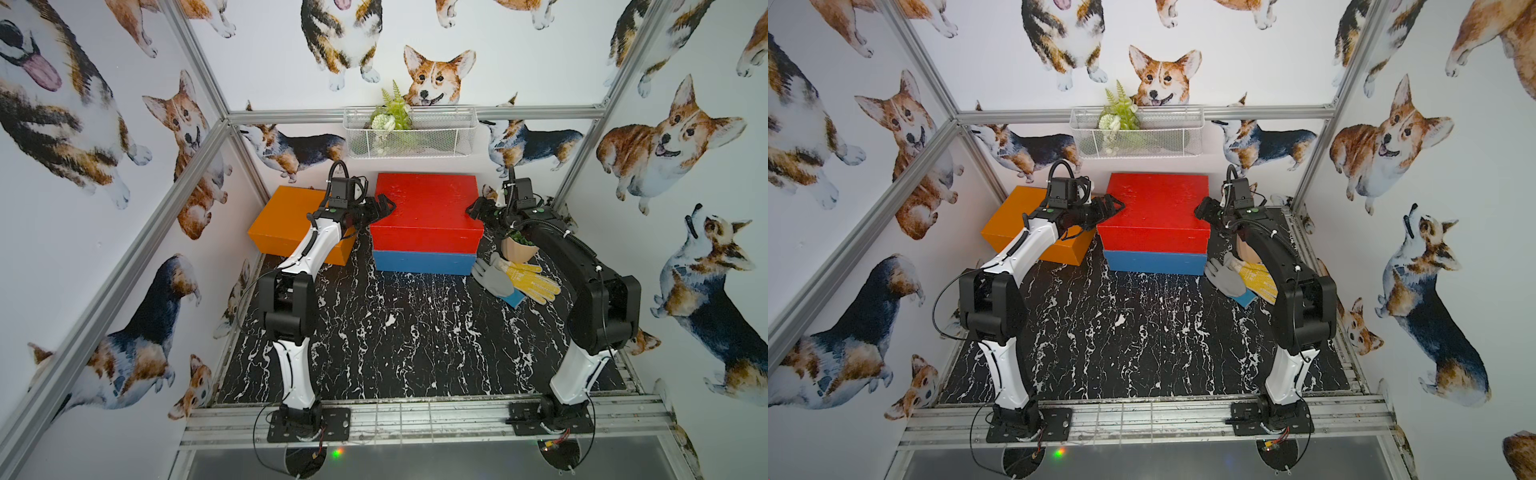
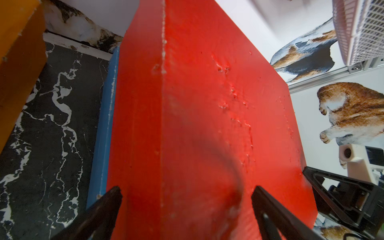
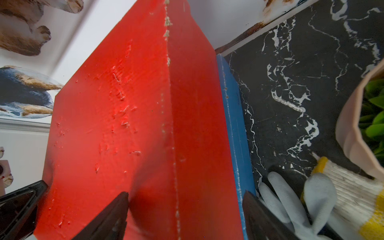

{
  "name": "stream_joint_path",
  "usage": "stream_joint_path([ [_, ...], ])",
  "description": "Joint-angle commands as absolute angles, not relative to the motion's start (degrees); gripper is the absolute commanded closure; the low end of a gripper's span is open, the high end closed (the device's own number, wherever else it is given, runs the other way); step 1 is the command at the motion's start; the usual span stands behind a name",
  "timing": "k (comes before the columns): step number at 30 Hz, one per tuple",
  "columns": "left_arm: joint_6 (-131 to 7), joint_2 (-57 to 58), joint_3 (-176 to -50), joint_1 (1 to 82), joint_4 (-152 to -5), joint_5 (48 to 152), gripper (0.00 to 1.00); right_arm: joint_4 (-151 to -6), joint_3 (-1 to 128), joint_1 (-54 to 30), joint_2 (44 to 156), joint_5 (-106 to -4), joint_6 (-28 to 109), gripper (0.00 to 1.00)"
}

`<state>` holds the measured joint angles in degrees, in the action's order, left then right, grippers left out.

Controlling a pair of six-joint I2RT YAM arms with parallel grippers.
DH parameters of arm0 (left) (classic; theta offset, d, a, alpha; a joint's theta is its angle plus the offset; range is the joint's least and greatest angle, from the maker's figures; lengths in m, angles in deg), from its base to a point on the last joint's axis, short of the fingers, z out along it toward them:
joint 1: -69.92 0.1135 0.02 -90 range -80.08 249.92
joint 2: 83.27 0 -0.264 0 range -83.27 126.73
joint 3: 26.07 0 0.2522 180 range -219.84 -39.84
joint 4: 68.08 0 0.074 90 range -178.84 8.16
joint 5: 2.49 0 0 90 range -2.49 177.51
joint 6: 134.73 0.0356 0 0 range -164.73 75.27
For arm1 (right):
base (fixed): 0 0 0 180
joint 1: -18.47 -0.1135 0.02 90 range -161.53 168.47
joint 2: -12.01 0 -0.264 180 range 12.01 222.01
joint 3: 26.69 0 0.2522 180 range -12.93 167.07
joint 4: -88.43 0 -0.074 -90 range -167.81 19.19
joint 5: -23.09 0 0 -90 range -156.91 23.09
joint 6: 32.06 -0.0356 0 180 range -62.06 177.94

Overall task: Stack the shoeboxes
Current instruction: Adjust the shoebox, then move the shoebox to the center of the board.

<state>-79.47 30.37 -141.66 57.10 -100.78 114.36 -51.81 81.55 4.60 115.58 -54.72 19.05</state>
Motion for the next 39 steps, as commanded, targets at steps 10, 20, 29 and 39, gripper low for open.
stream_joint_path([
  [10,-75.78,26.61,-144.79,59.39,-105.80,109.92,0.00,-48.93,81.45,5.41,110.85,-58.05,21.00,0.05],
  [20,-71.58,27.64,-150.47,66.31,-104.20,100.15,0.01,-49.51,75.86,7.04,100.85,-59.41,21.55,0.03],
  [29,-62.21,54.05,-185.10,66.31,-116.60,87.48,0.00,-49.75,71.78,7.31,94.79,-59.07,21.36,0.02],
  [39,-46.73,68.63,-192.75,63.23,-105.11,73.19,0.00,-50.51,66.61,7.31,88.39,-60.20,22.63,0.00],
])
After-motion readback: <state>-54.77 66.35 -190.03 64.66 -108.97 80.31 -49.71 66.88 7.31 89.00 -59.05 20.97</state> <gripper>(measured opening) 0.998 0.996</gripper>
